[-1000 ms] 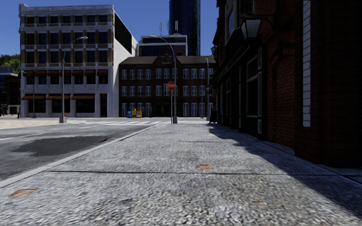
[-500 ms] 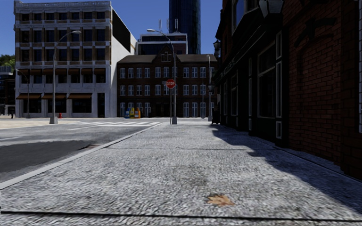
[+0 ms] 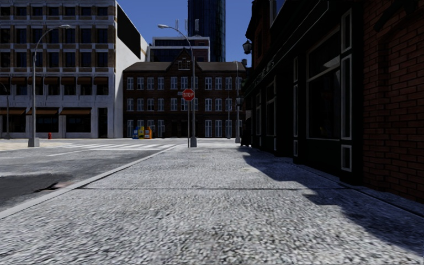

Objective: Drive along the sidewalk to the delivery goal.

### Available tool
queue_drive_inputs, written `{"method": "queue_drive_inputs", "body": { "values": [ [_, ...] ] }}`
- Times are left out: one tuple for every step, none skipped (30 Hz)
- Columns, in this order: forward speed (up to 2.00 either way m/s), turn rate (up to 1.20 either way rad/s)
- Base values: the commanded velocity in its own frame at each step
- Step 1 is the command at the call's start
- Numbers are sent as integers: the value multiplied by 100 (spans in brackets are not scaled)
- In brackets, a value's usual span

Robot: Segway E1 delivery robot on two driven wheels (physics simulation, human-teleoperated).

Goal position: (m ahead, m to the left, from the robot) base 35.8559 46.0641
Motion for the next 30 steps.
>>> {"method": "queue_drive_inputs", "body": {
  "values": [
    [200, 0],
    [200, 0],
    [200, 0],
    [200, 0],
    [200, 0],
    [200, 0],
    [200, 0],
    [200, 0],
    [200, 0],
    [200, 0],
    [200, 0],
    [200, 0],
    [200, 0],
    [200, 0],
    [200, 0],
    [200, 0],
    [200, 0],
    [200, 0],
    [200, 0],
    [200, 0],
    [200, 0],
    [200, 0],
    [200, 0],
    [200, 0],
    [200, 0],
    [200, 0],
    [200, 0],
    [200, 0],
    [200, 0],
    [200, 0]
  ]
}}
